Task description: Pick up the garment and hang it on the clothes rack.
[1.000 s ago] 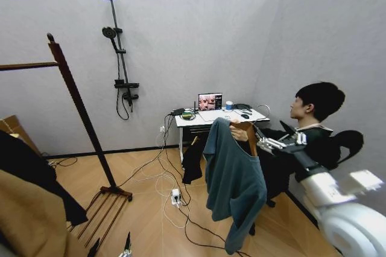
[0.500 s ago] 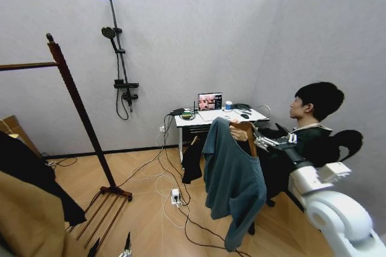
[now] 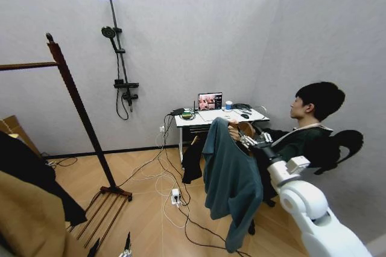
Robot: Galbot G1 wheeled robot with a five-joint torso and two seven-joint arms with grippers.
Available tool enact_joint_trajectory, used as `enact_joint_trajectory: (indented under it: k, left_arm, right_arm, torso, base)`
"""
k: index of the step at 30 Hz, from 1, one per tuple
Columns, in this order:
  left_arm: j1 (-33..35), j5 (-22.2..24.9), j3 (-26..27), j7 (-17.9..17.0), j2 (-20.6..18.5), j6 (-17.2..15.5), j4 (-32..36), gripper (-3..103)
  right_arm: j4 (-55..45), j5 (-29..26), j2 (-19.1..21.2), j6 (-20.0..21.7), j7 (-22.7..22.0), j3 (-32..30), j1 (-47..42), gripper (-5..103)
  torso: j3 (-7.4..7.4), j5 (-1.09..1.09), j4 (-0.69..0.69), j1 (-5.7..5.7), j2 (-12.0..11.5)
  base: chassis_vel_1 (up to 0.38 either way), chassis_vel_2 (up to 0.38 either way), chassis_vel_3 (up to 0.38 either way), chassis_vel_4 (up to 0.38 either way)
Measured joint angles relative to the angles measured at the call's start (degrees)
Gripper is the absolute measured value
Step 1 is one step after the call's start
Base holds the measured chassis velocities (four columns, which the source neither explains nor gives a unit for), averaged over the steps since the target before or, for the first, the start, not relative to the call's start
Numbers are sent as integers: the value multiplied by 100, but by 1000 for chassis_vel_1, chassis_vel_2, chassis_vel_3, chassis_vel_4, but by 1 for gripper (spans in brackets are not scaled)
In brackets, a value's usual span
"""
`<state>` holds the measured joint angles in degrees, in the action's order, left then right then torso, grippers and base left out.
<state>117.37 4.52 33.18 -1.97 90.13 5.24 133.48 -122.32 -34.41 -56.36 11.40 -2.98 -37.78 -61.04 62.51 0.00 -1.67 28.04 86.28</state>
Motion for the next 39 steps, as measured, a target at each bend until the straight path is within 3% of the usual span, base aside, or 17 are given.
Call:
enact_joint_trajectory:
  k: [4,10,12,14,20,29,39]
  left_arm:
    - [0,0,0,0,0,0,0,100]
    - [0,0,0,0,0,0,0,100]
    - [0,0,0,0,0,0,0,100]
    - [0,0,0,0,0,0,0,100]
    - [0,0,0,0,0,0,0,100]
    - [0,0,0,0,0,0,0,100]
    - [0,0,0,0,0,0,0,100]
  right_arm:
    - [6,-35,-3,-23,15,-13,-13,44]
    - [-107,-165,6,-54,15,-134,-98,17]
    - [-125,-176,9,-56,17,-150,-110,17]
    - [-158,-204,24,-84,16,-239,-160,9]
    - [-239,-323,58,-105,-18,-406,-272,9]
    - [-337,-396,168,-609,17,-935,-562,9]
    - [-584,-490,132,-444,-16,-1049,-810,9]
  torso:
    - [0,0,0,0,0]
    - [0,0,0,0,0]
    - [0,1,1,0,0]
    - [0,0,0,0,0]
    - [0,0,0,0,0]
    - [0,1,-2,0,0]
    - [0,0,-1,-1,0]
  base:
    - [0,0,0,0]
    - [0,0,0,0]
    - [0,0,0,0]
    - [0,0,0,0]
    - [0,0,0,0]
    - [0,0,0,0]
    - [0,0,0,0]
